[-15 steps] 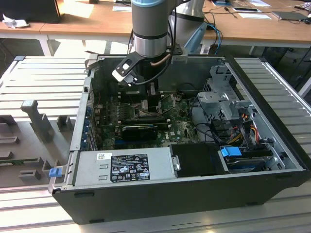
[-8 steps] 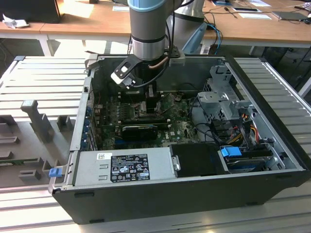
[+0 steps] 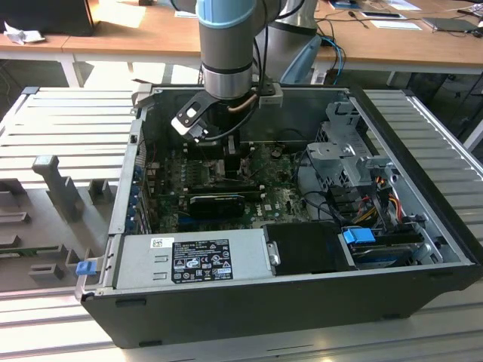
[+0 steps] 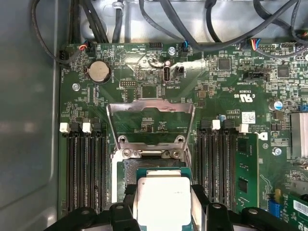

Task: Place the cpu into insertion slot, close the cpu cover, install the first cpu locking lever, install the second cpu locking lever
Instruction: 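Place the cpu into insertion slot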

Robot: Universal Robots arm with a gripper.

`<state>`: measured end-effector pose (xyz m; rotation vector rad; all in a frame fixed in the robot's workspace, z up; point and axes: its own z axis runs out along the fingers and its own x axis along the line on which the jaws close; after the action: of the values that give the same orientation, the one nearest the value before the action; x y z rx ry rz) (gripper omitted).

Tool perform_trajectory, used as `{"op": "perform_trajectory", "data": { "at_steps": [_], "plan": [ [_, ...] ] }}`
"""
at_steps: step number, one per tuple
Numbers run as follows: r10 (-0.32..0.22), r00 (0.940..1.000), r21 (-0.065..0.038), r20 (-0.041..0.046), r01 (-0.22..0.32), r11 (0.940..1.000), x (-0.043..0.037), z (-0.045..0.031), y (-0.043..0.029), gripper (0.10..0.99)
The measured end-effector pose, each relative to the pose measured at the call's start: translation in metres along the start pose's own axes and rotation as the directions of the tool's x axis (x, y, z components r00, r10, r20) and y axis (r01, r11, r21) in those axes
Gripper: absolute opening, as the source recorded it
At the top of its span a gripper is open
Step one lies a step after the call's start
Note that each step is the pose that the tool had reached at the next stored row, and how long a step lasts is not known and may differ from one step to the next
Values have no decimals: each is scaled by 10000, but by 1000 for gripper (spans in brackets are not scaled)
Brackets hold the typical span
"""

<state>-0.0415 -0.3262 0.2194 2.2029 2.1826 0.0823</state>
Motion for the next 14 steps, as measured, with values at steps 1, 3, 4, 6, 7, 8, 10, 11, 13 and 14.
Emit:
{"op": "perform_trajectory", "data": {
  "at_steps": [1,3,4,6,7,8,10,11,13,14],
  "plan": [
    [0,10000,0,1,0,10000,13,8,0,529],
    [0,10000,0,0,0,10000,43,57,-4,529],
    [17,10000,1,3,-17,10000,53,74,-6,529],
    [129,9999,-1,8,-129,9999,61,98,-7,529],
    [147,9999,0,10,-147,9999,61,105,-7,529],
    [152,9999,0,10,-152,9999,61,113,-8,529],
    [155,9999,-1,10,-155,9999,64,147,-10,529],
    [154,9999,0,10,-154,9999,65,162,-11,529],
    [154,9999,1,13,-154,9999,65,176,-12,529],
    [153,9999,0,10,-153,9999,66,177,-12,529]
  ]
}}
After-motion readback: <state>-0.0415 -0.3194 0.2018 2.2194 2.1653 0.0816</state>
